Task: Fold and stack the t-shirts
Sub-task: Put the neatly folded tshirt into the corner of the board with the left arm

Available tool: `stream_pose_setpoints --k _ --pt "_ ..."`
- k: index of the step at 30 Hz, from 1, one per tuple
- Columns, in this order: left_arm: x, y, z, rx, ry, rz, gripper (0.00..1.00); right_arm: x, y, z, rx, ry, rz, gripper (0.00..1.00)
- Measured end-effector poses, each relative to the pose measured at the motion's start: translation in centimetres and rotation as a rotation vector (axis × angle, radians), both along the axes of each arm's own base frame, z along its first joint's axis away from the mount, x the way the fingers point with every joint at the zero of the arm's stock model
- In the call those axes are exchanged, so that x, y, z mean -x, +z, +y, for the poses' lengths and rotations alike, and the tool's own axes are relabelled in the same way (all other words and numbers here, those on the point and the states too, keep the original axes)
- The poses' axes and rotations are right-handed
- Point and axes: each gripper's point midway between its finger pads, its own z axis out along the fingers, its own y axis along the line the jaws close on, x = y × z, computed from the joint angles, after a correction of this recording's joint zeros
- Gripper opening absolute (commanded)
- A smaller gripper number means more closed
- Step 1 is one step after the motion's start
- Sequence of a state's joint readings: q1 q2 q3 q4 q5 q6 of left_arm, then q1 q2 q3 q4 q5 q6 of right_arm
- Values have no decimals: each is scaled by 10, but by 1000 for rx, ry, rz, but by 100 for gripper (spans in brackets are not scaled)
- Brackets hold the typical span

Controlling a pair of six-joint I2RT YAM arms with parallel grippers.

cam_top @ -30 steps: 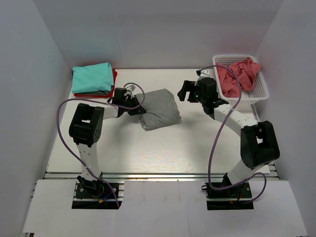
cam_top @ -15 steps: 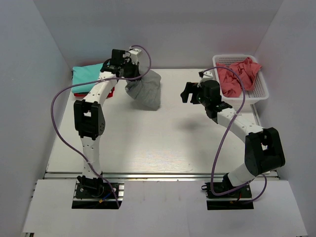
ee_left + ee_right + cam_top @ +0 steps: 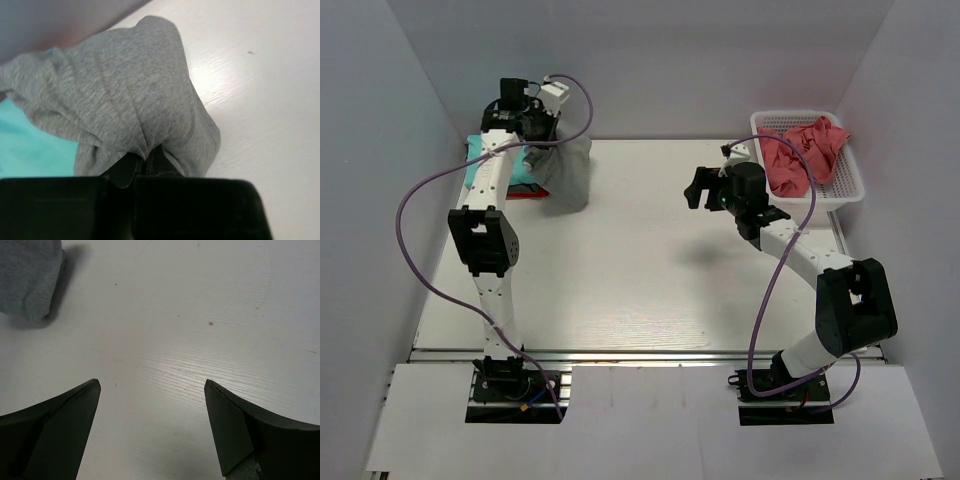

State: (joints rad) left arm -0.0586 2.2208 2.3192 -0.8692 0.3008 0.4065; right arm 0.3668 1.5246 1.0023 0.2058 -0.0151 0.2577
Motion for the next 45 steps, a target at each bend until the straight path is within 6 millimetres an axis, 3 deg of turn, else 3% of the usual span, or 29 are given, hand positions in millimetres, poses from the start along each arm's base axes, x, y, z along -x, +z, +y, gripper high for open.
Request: stream_pose_setpoints --k 6,12,20,27,32,41,44,45 --pt "-8 20 53 -61 23 -69 0 3 2 7 -26 36 3 90" --pt "-16 37 89 -59 47 -136 0 4 9 17 -71 72 7 90" --pt "-25 62 110 21 35 -233 0 -13 21 36 -101 96 -12 90" --pt "-30 76 133 76 58 -288 0 -14 26 47 -101 113 -17 90" --pt "-40 60 159 100 98 -291 0 -18 31 53 -87 113 -21 90" --pt "-57 -14 206 140 196 -203 0 -24 35 55 -53 92 -16 90" --pt "-60 -32 219 126 248 -181 23 -25 30 56 -39 88 -5 90" --pt "-62 -34 222 120 271 -179 40 -25 29 56 -36 85 -3 90"
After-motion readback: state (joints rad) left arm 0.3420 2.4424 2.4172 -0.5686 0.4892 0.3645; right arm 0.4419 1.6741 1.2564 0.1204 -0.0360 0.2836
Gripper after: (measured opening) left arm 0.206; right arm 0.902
